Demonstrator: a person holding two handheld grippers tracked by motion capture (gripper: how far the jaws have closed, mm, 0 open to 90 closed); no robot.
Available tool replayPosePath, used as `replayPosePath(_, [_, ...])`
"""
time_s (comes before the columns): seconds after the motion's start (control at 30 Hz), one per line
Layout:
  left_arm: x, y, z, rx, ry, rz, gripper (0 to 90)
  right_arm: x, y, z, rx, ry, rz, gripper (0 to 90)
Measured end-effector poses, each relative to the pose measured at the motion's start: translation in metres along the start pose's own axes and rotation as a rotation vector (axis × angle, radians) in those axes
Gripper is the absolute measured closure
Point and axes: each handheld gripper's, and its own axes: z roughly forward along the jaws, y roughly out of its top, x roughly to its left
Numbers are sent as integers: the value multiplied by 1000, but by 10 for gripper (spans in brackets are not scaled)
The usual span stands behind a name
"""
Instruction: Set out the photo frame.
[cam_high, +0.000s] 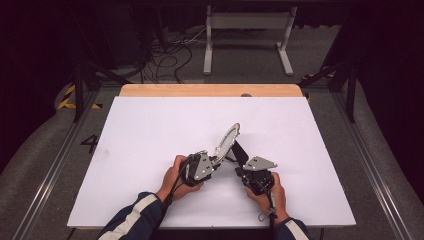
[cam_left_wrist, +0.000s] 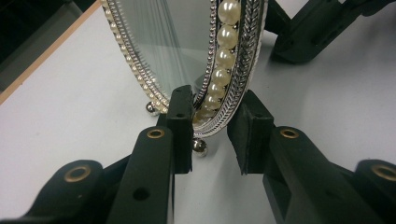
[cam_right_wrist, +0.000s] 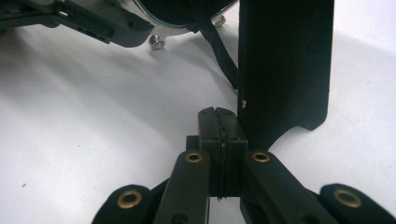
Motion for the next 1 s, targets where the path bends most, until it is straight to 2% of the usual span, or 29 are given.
replayPosePath(0.53, [0,0,1,-15,-29,-31,707,-9,-1,1,1,7,8,900])
replayPosePath(0.67, [2,-1,0,-23,-51,-38,705,-10,-1,1,-1,8,12,900])
replayPosePath(0.87, [6,-3,-9,-39,-93,-69,692,-11,-1,0,-6,30,26,900])
replayPosePath(1.0, [7,-7,-22,-41,-117,-74,659,-2,1,-3,-28,44,3,880])
